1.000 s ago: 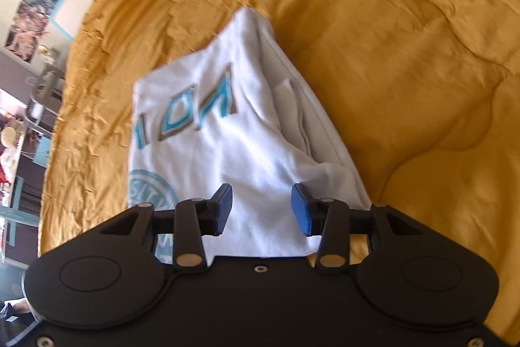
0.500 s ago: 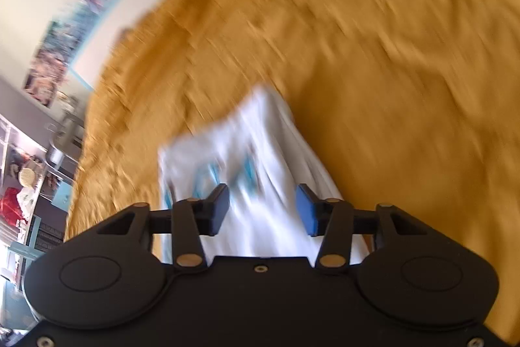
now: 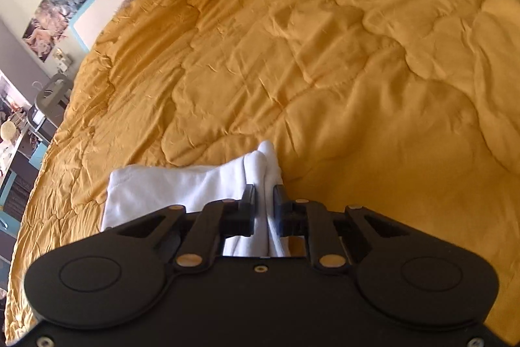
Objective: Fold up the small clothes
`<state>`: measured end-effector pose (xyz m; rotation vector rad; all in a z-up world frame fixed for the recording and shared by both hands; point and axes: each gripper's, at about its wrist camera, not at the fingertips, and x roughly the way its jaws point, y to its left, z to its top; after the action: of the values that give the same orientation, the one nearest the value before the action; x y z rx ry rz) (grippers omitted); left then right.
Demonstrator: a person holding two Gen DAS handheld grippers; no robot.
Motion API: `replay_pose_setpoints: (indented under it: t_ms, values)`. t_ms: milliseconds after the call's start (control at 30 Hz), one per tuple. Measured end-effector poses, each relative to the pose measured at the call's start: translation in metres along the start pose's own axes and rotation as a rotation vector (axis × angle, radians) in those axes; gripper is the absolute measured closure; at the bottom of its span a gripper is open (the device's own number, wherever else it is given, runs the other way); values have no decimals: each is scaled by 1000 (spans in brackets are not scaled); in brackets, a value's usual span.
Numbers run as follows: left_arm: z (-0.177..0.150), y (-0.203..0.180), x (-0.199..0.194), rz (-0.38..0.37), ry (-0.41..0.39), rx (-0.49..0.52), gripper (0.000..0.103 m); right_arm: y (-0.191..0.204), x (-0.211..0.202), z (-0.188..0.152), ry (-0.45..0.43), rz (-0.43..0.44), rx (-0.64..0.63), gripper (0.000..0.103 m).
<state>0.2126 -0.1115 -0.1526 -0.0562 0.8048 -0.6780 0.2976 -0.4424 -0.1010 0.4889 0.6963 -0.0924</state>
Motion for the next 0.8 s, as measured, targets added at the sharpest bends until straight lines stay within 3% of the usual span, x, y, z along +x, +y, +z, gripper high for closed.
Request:
replay_pose_setpoints:
  t_ms: [100, 233, 300, 333, 367, 467, 600, 700, 767, 800]
  values:
    - [-1, 7, 3, -10, -4, -42, 68, 9, -5, 0, -43, -24, -38, 92]
    - [-2, 8, 3, -17, -5, -59, 68, -12, 23, -10, 20, -109, 28, 90]
    - [0, 9, 3, -20, -4, -62, 67, -26, 22, -17, -3, -73, 71, 88]
    - [0, 9, 3, -20, -3, -63, 67, -31, 16, -17, -19, -55, 105, 76]
    - [-1, 10, 3, -21, -4, -67, 67, -32, 5, -15, -34, -37, 130, 74]
    - [0, 11, 3, -24, -6, -77, 67, -14, -42, -10, -46, 29, 54, 73]
    - [-1, 9, 3, -18, -11, -69, 66, 11, -101, -45, 67, 209, 5, 72]
    - [-1, 9, 3, -17, -14, -71, 65, 12, -106, -88, 173, 205, 10, 67]
    - [-2, 9, 3, -19, -15, -70, 65, 7, -97, -99, 248, 98, -12, 71]
    - [-2, 10, 3, -23, -16, -74, 65, -1, -93, -98, 256, 55, 16, 90]
